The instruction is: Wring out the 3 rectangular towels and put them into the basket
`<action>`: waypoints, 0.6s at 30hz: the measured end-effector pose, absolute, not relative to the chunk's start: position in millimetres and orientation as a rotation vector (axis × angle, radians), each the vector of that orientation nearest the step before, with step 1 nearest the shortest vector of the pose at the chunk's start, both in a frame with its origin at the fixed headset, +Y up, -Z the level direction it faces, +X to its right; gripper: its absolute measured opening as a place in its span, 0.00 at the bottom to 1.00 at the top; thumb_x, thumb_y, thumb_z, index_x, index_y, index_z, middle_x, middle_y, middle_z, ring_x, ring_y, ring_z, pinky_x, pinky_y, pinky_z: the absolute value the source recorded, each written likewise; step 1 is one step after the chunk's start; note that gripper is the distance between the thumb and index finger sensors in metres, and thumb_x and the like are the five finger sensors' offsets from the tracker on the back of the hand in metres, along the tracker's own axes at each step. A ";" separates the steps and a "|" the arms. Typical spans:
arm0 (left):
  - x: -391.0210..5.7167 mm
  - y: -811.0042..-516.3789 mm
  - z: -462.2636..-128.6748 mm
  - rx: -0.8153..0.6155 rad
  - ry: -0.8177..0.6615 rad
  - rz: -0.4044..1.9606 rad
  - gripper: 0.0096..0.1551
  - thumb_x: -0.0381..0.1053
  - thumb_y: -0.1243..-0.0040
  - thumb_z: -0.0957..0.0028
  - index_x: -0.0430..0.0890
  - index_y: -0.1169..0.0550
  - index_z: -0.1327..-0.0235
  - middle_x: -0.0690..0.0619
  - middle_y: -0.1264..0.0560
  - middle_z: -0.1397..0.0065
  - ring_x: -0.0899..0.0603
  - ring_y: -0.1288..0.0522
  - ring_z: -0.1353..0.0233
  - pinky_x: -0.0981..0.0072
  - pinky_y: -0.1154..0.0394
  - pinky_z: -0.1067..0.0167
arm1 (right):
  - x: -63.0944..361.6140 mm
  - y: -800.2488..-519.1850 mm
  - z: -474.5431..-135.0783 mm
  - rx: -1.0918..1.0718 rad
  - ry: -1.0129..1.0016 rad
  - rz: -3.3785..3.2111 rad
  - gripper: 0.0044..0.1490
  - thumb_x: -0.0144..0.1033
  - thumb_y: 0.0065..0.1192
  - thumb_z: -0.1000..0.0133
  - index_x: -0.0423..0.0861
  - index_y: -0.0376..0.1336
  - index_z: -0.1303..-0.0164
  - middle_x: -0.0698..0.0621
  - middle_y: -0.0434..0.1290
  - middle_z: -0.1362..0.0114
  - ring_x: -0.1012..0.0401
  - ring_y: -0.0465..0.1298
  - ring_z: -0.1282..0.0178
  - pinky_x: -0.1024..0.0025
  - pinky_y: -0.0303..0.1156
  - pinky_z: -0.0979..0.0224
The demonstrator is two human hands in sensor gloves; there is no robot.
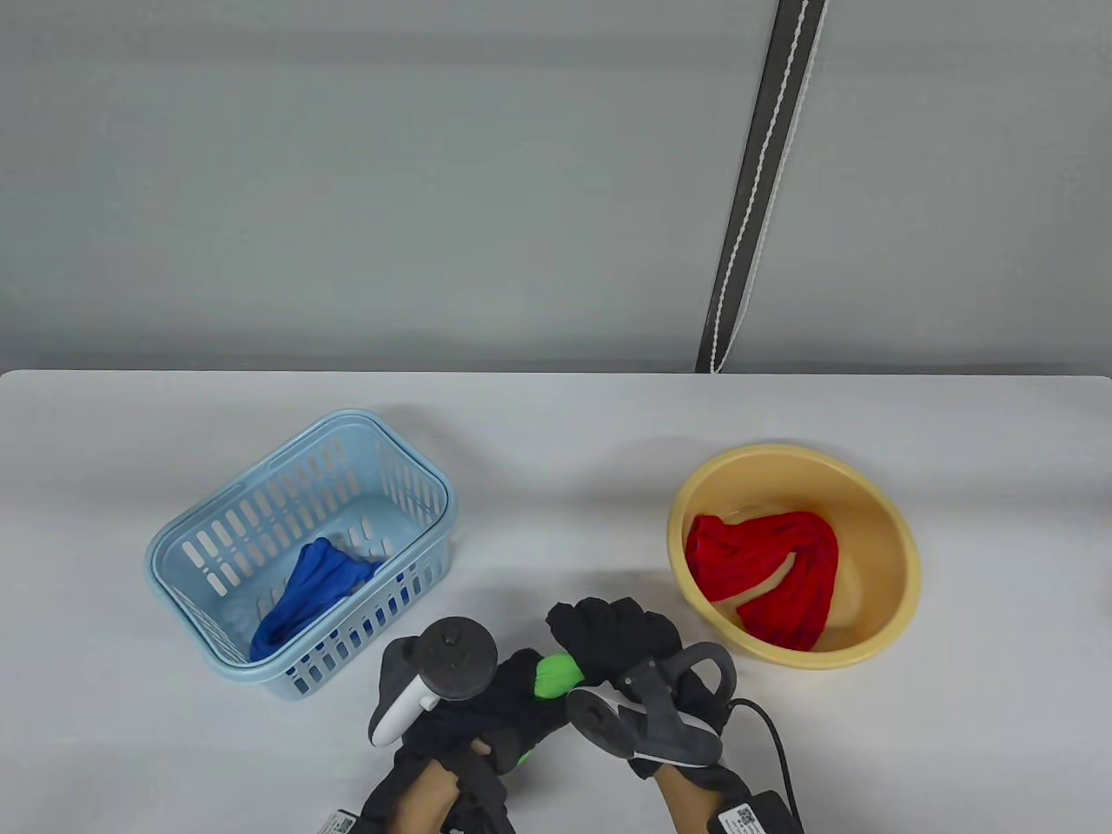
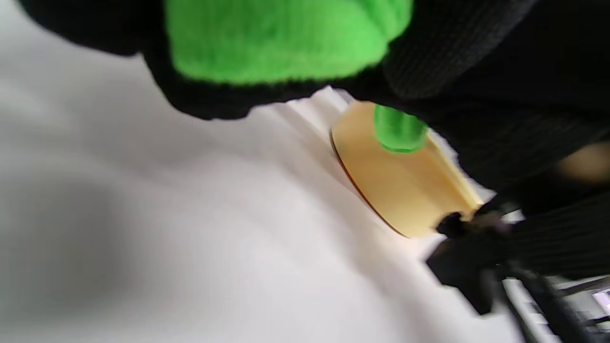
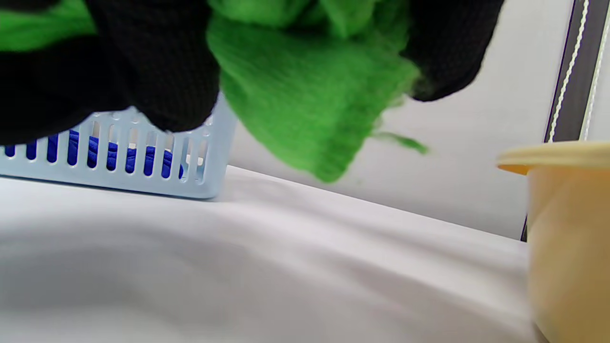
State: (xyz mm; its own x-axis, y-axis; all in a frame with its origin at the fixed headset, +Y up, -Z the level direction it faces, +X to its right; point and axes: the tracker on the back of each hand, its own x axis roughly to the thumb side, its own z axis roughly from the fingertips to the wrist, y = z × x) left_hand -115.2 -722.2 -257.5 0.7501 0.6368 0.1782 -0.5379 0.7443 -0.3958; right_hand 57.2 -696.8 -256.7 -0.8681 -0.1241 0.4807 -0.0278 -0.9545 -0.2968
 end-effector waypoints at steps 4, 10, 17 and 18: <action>-114.9 -707.9 -247.2 -0.090 -0.278 0.522 0.44 0.69 0.31 0.47 0.44 0.30 0.28 0.45 0.18 0.39 0.37 0.14 0.51 0.47 0.17 0.55 | 61.6 -692.5 -257.2 -0.801 0.446 -2.996 0.57 0.50 0.81 0.52 0.53 0.52 0.17 0.42 0.68 0.19 0.43 0.74 0.24 0.38 0.73 0.32; -119.1 -671.7 -240.5 0.128 -0.252 0.244 0.46 0.69 0.30 0.50 0.46 0.31 0.26 0.47 0.19 0.35 0.38 0.15 0.47 0.45 0.17 0.51 | 65.5 -681.3 -257.2 -0.835 0.378 -3.126 0.66 0.54 0.77 0.48 0.52 0.38 0.11 0.36 0.53 0.11 0.35 0.58 0.13 0.29 0.61 0.24; -162.0 -608.0 -248.6 0.236 -0.128 0.123 0.46 0.69 0.31 0.50 0.46 0.31 0.25 0.46 0.19 0.34 0.37 0.15 0.45 0.44 0.18 0.50 | 80.3 -649.0 -268.2 -0.816 0.316 -3.242 0.68 0.57 0.72 0.45 0.54 0.31 0.12 0.37 0.42 0.08 0.34 0.47 0.10 0.25 0.51 0.21; -172.9 -597.6 -251.7 0.245 -0.095 0.121 0.46 0.69 0.31 0.50 0.46 0.31 0.25 0.46 0.19 0.33 0.37 0.15 0.45 0.43 0.18 0.49 | 86.2 -642.1 -272.9 -0.783 0.298 -3.249 0.68 0.57 0.72 0.45 0.54 0.31 0.12 0.37 0.41 0.08 0.34 0.46 0.10 0.25 0.51 0.20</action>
State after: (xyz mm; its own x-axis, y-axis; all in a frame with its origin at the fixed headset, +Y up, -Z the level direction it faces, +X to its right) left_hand -172.9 -597.6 -251.7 0.9882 0.1081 0.1087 -0.1313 0.9629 0.2357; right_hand 86.2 -642.1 -272.9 -0.8695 0.1645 0.4658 -0.2466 -0.9616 -0.1207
